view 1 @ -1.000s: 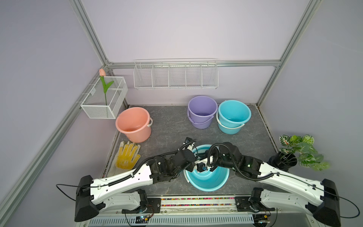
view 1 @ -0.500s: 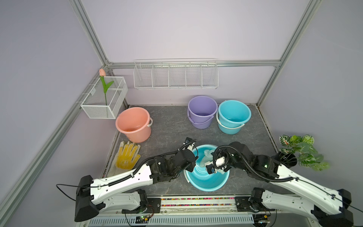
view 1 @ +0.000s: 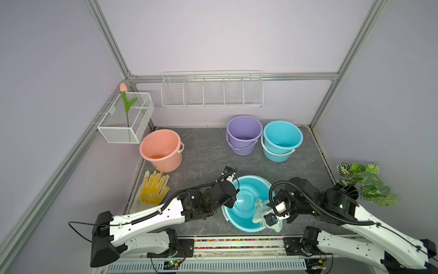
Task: Wipe the inside of the bucket with a cloth
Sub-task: Wipe the dirt from the inside of the bucket.
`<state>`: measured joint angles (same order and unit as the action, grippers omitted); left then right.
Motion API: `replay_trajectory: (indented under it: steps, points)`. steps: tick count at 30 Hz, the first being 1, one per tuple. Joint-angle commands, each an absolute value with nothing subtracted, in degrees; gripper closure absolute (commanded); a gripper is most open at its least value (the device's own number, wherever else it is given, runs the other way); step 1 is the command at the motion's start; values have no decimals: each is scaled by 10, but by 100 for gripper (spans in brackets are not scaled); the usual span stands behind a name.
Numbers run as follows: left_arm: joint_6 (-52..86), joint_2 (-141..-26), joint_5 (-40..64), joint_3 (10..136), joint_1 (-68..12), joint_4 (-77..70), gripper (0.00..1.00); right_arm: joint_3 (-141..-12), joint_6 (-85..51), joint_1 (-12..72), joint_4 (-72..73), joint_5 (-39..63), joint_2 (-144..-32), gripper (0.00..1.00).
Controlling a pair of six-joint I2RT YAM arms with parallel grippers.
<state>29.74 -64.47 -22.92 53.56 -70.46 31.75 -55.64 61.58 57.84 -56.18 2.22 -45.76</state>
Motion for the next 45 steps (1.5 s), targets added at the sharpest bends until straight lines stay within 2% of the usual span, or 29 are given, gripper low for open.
replay_trajectory:
  steps: [1,8,21,26,31,36,41,45]
  points:
    - [310,-644,-240,562,-704,303,100,-525,536,580,-571,128,-444,93]
    - [311,-637,-244,563,-704,302,100,-458,412,600,-424,213,-449,93]
    - [310,-664,-236,580,-704,299,100,-447,245,655,-152,141,-579,93]
    - [329,-677,-253,589,-703,310,100,-488,163,657,-118,47,-635,93]
    - [356,-681,-257,596,-672,343,100,-516,122,657,-128,-68,-621,93]
    - [375,-652,-217,581,-600,355,100,-507,92,651,-118,-173,-536,93]
    - [390,-634,-152,576,-497,369,100,-486,77,643,-120,-292,-433,93]
    - [405,-629,-142,588,-429,401,100,-481,70,634,-129,-348,-362,93]
